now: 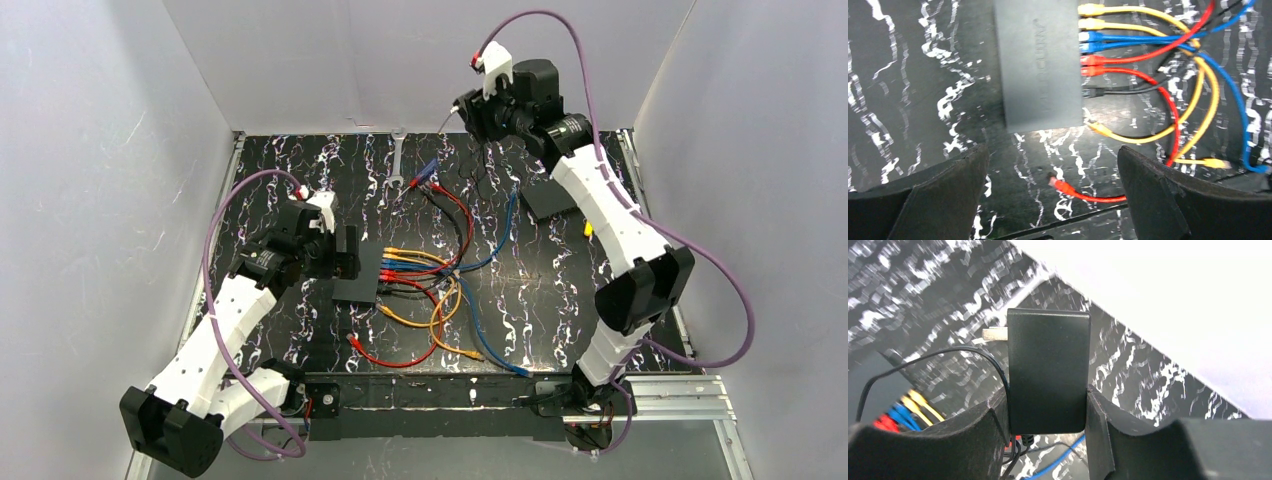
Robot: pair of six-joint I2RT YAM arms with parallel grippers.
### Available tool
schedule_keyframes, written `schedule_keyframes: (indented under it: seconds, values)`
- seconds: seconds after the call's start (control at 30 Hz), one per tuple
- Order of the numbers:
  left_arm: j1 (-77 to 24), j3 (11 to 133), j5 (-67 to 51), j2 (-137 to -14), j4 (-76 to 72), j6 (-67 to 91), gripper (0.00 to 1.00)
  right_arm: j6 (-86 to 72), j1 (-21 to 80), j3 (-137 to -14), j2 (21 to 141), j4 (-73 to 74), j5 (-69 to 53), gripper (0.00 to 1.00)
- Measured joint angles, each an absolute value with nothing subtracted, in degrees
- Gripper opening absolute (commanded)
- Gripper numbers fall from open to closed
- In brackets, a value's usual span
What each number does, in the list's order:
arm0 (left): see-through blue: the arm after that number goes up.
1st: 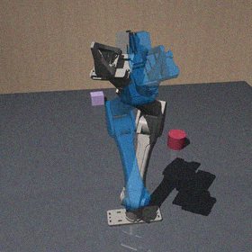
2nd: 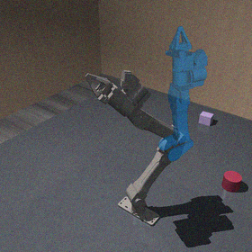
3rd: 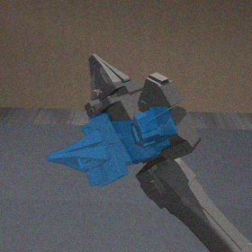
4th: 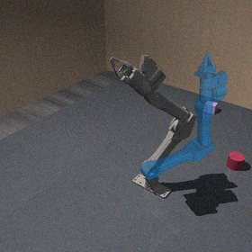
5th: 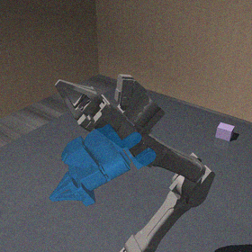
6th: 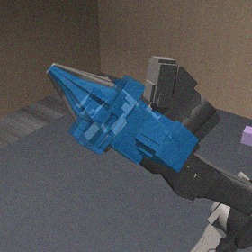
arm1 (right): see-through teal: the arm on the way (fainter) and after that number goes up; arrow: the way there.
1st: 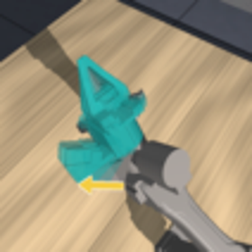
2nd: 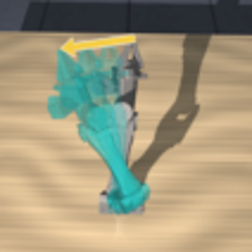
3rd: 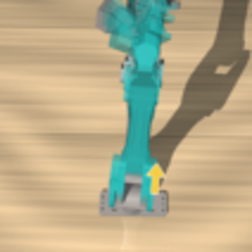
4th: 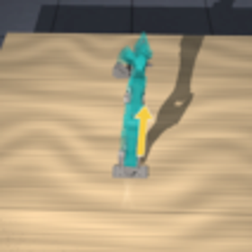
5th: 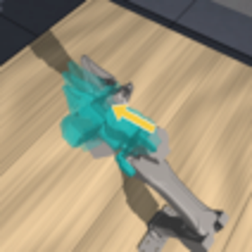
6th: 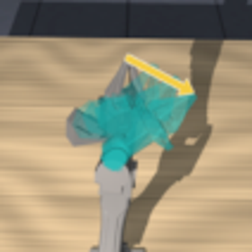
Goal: Insert the plug into the switch port
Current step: Pick up the plug from the center of the board, then place the plug at the center of the board.
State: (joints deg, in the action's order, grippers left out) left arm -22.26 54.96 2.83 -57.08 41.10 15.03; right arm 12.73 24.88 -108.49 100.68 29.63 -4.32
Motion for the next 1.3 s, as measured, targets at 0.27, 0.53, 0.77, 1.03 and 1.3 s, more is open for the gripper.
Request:
schedule_keyframes:
  seconds: [0.27,0.53,0.77,1.03,1.3]
  values:
    - [-22.81,56.71,-10.02,-57.65,34.24,17.67,0.96,4.27,29.56,-112.29,96.12,29.28,-2.66,0.01]
    - [-28.84,55.64,-14.37,-57.74,18.63,23.51,0.91,-2.2,34.11,-107.98,94.45,25.23,-2.61,0.01]
    - [-37.3,50.5,-10.46,-64.51,0.23,23.59,0.88,-6.37,36.69,-100.07,90.78,21.76,-3.4,0.01]
    - [-43.68,49.39,-3.38,-78.72,-15.53,21.91,0.85,-8.84,36.91,-95.68,88.62,18.65,-3.62,0.01]
    - [-46.54,49.32,3.68,-89.06,-30.0,21.63,0.79,-10.81,37.28,-92.55,86.83,16.19,-4.29,0.01]
